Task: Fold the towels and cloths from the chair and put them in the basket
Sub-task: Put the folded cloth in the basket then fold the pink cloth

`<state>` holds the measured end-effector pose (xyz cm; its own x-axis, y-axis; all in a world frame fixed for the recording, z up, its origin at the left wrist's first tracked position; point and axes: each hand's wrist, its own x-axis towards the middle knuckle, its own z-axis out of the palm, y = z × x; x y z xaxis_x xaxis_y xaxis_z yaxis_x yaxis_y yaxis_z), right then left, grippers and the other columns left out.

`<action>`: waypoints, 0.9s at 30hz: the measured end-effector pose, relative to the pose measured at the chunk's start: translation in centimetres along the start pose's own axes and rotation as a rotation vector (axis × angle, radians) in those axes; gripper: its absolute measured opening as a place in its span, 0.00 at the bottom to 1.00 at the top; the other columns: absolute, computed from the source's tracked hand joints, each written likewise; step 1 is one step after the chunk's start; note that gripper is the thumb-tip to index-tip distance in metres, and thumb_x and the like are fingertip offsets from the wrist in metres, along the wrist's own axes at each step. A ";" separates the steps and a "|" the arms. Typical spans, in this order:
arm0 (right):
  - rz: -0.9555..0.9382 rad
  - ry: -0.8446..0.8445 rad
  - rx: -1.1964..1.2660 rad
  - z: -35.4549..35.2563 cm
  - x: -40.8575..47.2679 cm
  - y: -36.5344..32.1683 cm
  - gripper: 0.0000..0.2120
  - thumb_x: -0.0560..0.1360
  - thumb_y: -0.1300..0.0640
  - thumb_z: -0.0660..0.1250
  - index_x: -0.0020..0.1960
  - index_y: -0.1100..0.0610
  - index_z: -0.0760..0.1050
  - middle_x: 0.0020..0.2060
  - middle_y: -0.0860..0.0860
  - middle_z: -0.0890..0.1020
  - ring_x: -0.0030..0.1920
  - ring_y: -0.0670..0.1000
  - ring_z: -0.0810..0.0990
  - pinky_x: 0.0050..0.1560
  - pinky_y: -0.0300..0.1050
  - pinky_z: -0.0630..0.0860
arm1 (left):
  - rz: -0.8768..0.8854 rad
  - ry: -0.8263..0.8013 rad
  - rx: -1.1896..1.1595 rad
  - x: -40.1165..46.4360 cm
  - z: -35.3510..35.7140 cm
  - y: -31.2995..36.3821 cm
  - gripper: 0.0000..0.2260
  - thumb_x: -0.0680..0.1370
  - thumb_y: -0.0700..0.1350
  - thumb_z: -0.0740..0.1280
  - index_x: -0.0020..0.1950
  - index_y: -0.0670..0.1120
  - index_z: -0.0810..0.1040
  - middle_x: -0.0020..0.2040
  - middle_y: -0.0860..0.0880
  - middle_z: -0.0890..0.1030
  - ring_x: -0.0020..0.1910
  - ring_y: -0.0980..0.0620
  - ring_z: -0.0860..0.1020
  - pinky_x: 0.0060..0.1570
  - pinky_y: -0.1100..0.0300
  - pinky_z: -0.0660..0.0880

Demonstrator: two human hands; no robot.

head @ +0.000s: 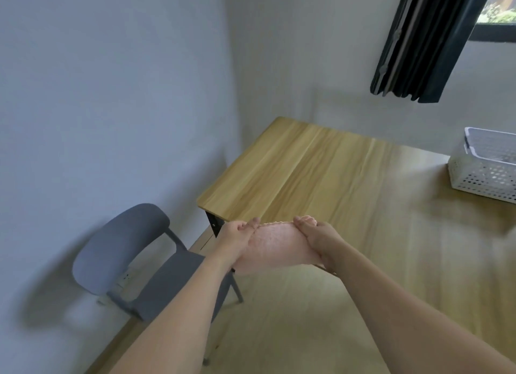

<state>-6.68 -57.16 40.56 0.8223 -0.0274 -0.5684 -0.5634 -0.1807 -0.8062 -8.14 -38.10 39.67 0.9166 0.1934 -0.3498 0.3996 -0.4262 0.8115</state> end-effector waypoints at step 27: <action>-0.153 -0.028 -0.111 -38.6 3.3 -0.1 0.21 0.74 0.43 0.68 0.57 0.59 0.77 0.50 0.54 0.82 0.52 0.54 0.80 0.55 0.47 0.76 | 0.026 -0.034 -0.104 -5.0 31.4 20.8 0.14 0.77 0.52 0.69 0.38 0.44 0.76 0.32 0.46 0.74 0.31 0.49 0.71 0.33 0.59 0.65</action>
<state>-0.78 -95.23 45.04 0.8944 0.0357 -0.4458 -0.4179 -0.2883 -0.8615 -4.20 -75.74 43.61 0.9272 0.1521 -0.3423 0.3742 -0.3365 0.8641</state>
